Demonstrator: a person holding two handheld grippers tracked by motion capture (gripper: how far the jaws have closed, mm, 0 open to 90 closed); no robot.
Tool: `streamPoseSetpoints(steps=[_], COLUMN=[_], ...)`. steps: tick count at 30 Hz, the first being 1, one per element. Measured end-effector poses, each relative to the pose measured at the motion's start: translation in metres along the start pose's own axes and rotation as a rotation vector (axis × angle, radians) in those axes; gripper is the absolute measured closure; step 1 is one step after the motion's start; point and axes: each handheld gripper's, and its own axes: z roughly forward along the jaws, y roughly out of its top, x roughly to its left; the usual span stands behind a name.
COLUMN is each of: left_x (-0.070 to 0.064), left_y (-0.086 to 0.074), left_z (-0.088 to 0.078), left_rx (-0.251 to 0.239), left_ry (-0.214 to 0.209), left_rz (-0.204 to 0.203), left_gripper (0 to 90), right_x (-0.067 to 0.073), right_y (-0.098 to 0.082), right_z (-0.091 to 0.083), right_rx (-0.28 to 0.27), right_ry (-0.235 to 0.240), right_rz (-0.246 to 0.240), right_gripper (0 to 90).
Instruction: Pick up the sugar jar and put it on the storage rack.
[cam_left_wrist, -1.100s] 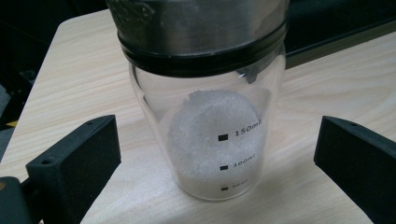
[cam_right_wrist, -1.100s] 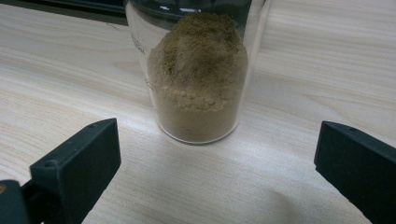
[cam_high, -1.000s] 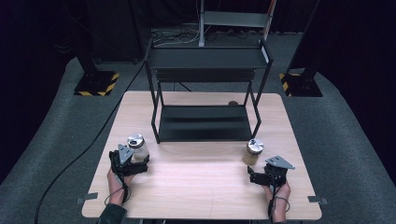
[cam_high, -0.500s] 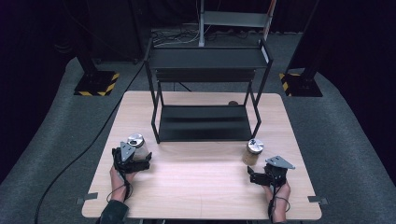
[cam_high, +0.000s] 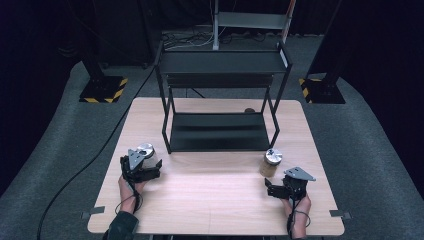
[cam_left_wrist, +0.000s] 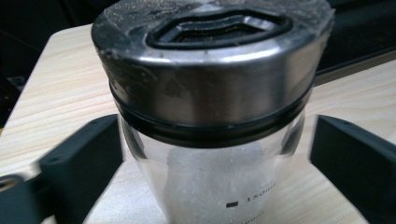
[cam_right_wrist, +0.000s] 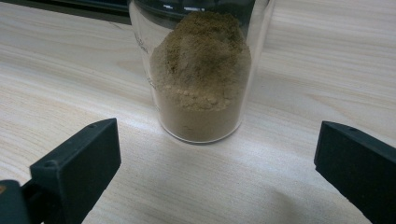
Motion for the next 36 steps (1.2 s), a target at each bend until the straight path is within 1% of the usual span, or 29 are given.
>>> streamPoseSetpoints(steps=[5,8,9,12,20,25,30,36], left_x=[0.0021,0.0031,0.0033,0.004,0.0054,0.0054,0.0071,0.0055], left_y=[0.0009,-0.0002,-0.001,-0.0014,-0.0022,-0.0028,-0.0028,-0.0009], left_z=[0.0016,0.0013,0.0012,0.0009,0.0007,0.0002,0.0,-0.0008], left_rx=[0.001,-0.006,-0.01,-0.012,-0.016,-0.02,-0.021,-0.015], left_ry=[-0.015,-0.012,-0.012,-0.009,-0.014,-0.017,-0.037,-0.047], left_rz=[0.009,-0.004,-0.015,-0.02,-0.029,-0.021,-0.015,-0.007], left_gripper=[17.8,22.6,23.8,28.1,29.3,29.8,29.9,30.0], right_x=[0.0001,0.0004,0.0006,0.001,0.0005,0.0005,-0.0007,-0.0015], right_y=[-0.0003,0.0005,0.0007,0.0016,0.0009,0.0017,0.0014,0.0006], right_z=[-0.0001,0.0002,0.0003,0.0007,0.0004,0.0008,0.0006,0.0002], right_rx=[-0.002,0.003,0.004,0.009,0.005,0.01,0.008,0.003], right_ry=[-0.001,-0.001,-0.002,-0.001,-0.001,0.001,0.006,0.008], right_rz=[0.003,-0.002,-0.002,-0.007,-0.002,-0.005,-0.003,0.0], right_gripper=[0.0,0.0,0.0,0.0,0.0,0.0,0.0,0.0])
